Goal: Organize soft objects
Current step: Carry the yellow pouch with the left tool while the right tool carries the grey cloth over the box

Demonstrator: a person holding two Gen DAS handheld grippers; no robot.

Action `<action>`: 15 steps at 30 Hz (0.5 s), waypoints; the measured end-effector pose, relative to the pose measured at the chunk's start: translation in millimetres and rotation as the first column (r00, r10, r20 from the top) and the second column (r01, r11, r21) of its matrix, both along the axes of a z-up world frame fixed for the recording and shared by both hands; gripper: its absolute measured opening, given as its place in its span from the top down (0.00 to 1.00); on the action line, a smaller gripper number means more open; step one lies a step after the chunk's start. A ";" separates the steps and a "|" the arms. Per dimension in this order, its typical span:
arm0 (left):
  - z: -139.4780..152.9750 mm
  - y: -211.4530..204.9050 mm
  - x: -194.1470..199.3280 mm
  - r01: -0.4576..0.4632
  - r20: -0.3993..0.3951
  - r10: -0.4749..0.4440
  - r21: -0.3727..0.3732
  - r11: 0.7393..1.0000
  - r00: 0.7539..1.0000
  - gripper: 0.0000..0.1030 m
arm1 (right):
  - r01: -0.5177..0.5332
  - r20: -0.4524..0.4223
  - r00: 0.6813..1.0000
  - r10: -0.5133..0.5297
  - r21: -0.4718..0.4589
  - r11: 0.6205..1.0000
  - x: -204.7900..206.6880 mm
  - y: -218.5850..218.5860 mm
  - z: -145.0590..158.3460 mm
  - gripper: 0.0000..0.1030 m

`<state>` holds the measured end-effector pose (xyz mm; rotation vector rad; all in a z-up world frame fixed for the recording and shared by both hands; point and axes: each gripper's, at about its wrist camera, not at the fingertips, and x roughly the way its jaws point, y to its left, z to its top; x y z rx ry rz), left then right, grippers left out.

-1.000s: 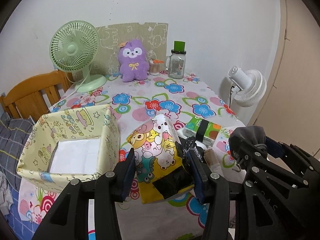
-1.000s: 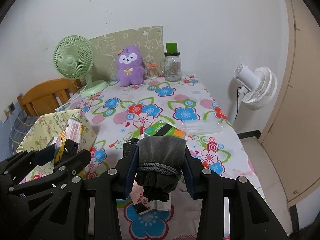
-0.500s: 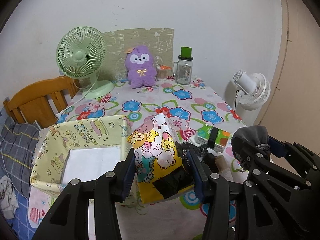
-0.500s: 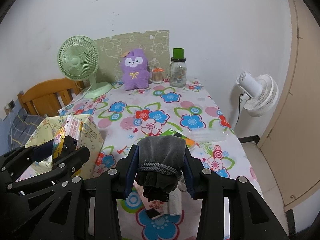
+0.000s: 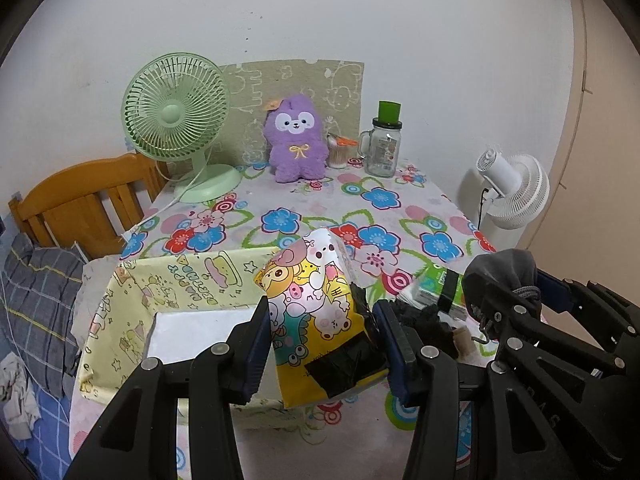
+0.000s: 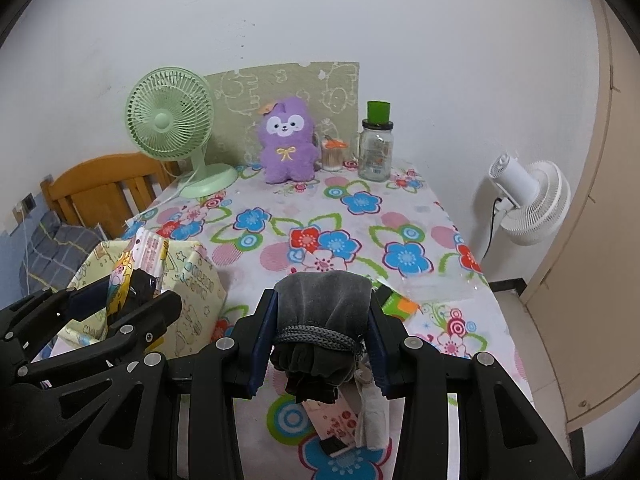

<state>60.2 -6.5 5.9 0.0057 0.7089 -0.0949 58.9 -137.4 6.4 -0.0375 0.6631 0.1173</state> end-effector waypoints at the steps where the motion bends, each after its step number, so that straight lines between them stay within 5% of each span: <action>1: 0.1 2.3 1.1 -0.002 -0.001 0.002 0.000 1.000 1.000 0.51 | -0.002 0.001 1.000 0.002 -0.004 1.000 1.6 2.5 0.9 0.57; 15: -11.5 36.2 17.8 -0.053 -0.044 0.054 0.028 0.998 0.998 0.51 | -0.067 -0.021 0.998 0.066 -0.033 0.997 23.1 42.2 0.7 0.57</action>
